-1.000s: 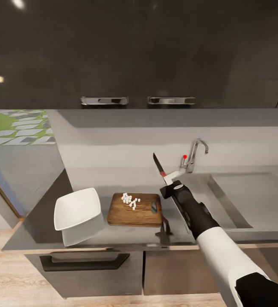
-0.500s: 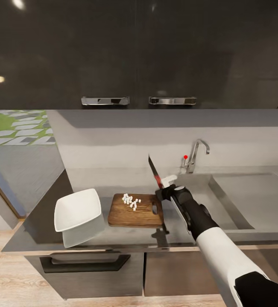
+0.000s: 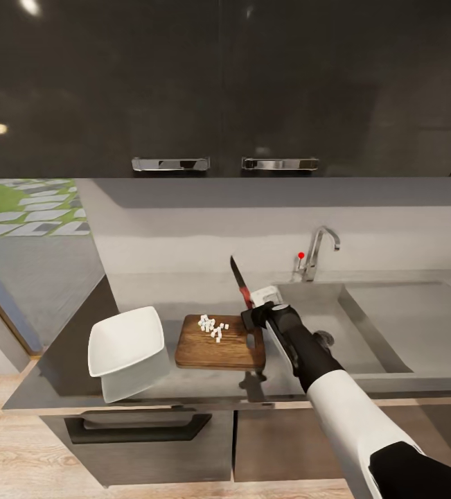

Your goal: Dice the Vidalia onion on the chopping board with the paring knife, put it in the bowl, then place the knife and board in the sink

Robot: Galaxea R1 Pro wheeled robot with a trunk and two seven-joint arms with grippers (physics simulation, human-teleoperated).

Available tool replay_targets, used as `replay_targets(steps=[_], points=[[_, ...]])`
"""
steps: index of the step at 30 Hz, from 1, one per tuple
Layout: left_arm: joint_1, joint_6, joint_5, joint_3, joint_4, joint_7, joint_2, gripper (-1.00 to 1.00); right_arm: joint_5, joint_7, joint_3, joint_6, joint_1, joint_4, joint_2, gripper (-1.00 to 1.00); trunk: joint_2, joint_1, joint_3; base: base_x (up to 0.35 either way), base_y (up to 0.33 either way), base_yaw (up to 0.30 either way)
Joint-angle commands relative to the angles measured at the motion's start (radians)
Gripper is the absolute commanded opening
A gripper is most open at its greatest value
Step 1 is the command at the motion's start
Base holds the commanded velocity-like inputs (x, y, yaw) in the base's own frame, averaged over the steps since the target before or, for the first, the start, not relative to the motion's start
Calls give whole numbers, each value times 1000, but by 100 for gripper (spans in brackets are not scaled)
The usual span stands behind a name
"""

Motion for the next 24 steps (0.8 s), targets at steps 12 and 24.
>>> replay_targets(steps=[12, 24], points=[[0, -2, 18, -9, 12, 3, -1, 100, 10, 4, -2, 9, -1, -1, 3, -100, -2, 1, -2, 0, 0, 0], [0, -3, 18, -9, 13, 3, -1, 100, 10, 6, -3, 9, -1, -1, -1, -100, -2, 1, -2, 0, 0, 0]])
